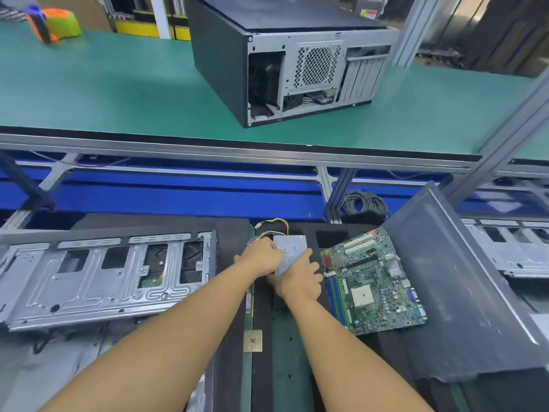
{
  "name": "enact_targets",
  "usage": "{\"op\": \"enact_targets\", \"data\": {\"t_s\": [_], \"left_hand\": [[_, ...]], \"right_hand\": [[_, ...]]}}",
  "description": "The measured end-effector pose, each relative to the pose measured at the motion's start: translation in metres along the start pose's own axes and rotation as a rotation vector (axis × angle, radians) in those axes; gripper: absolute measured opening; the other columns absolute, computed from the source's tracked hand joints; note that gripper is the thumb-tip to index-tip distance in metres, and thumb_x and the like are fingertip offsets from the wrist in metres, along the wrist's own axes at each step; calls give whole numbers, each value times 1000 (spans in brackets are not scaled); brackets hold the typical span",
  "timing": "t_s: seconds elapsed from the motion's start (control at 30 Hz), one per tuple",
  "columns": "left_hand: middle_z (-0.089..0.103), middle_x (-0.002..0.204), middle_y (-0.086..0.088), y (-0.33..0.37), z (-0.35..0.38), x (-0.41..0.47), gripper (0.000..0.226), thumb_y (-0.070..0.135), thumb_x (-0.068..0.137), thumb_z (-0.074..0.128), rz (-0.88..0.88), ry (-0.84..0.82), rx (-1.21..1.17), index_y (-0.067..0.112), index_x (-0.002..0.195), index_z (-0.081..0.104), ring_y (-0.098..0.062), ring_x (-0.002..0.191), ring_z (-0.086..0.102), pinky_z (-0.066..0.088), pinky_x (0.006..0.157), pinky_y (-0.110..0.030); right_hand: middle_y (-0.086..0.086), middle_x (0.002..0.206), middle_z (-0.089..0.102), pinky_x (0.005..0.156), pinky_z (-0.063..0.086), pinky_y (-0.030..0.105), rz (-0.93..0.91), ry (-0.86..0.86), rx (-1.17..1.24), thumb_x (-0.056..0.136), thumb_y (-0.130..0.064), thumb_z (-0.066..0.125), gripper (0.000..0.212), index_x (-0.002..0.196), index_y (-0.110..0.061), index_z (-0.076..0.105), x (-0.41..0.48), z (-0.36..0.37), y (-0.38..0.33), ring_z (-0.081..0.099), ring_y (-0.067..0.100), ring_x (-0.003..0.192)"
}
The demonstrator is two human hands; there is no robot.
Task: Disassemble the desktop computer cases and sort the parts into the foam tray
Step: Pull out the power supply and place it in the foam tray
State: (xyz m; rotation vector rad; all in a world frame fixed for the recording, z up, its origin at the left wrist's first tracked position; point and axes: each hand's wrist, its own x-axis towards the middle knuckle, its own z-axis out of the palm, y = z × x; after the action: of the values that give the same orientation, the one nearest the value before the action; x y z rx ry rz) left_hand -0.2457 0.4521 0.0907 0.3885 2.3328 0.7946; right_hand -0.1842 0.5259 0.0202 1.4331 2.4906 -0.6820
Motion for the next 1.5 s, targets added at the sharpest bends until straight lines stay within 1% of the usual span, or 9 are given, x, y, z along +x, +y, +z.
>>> {"op": "enact_targets", "data": {"t_s": [0.1,0.2,0.37,0.5,0.63,0.87,1.1,1.27,1.5], "left_hand": [[61,118,-27,-10,-1,-2,25,23,93,46,-22,19,-10,0,92,58,-45,118,54,38,107,-57],[65,103,-17,-12,-8,-5,16,24,95,47,-21,9,-25,17,84,56,-43,115,59,42,106,-56],[59,127,-3,-7,-14,-6,27,32,100,45,-14,114,-81,23,124,55,-30,117,56,40,108,-47],[60,117,0,-2,-10,-3,22,29,99,46,-18,194,-136,22,117,56,-28,110,56,42,103,-44],[51,73,-16,-3,2,-1,24,20,94,45,-34,91,-239,11,75,56,-30,79,48,36,64,-33],[64,114,-10,-18,34,14,35,22,95,45,-132,-61,-289,3,120,61,-29,104,62,51,87,-34],[66,115,-18,-22,43,21,31,24,97,49,-97,-15,-74,1,112,62,-35,109,62,50,89,-38],[66,120,-18,-22,48,17,31,25,98,50,-93,-48,76,0,113,62,-34,111,62,48,83,-33],[67,114,-23,-27,46,14,17,11,92,50,-134,-53,-98,2,98,63,-35,98,64,39,68,-29]], "right_hand": [[14,144,34,88,49,42,2,-18,-63,63,-63,82,138,157,-14,-6,-12,5,7,42,35,129],[14,142,35,91,48,45,6,-18,11,62,-62,80,134,158,-18,-3,-20,7,21,38,34,132],[12,130,42,85,46,43,-53,156,237,65,-57,77,121,158,-25,7,-24,-6,33,41,33,123],[10,121,42,79,39,38,-145,315,350,65,-49,77,112,156,-24,16,-16,-16,24,41,32,111],[5,112,41,78,38,36,-171,352,369,65,-43,80,104,152,-29,26,-18,2,23,40,27,104],[8,112,44,86,42,41,-221,402,425,71,-42,80,96,152,-25,32,-19,48,30,42,28,97],[7,106,48,74,45,40,-140,403,262,73,-58,70,91,151,-29,33,-31,45,31,52,31,92],[4,111,43,81,44,40,-81,292,172,78,-65,62,92,155,-38,18,-36,40,42,48,27,104],[5,118,41,86,42,43,-77,230,125,81,-67,58,86,153,-41,19,-25,32,35,45,28,113]]}}
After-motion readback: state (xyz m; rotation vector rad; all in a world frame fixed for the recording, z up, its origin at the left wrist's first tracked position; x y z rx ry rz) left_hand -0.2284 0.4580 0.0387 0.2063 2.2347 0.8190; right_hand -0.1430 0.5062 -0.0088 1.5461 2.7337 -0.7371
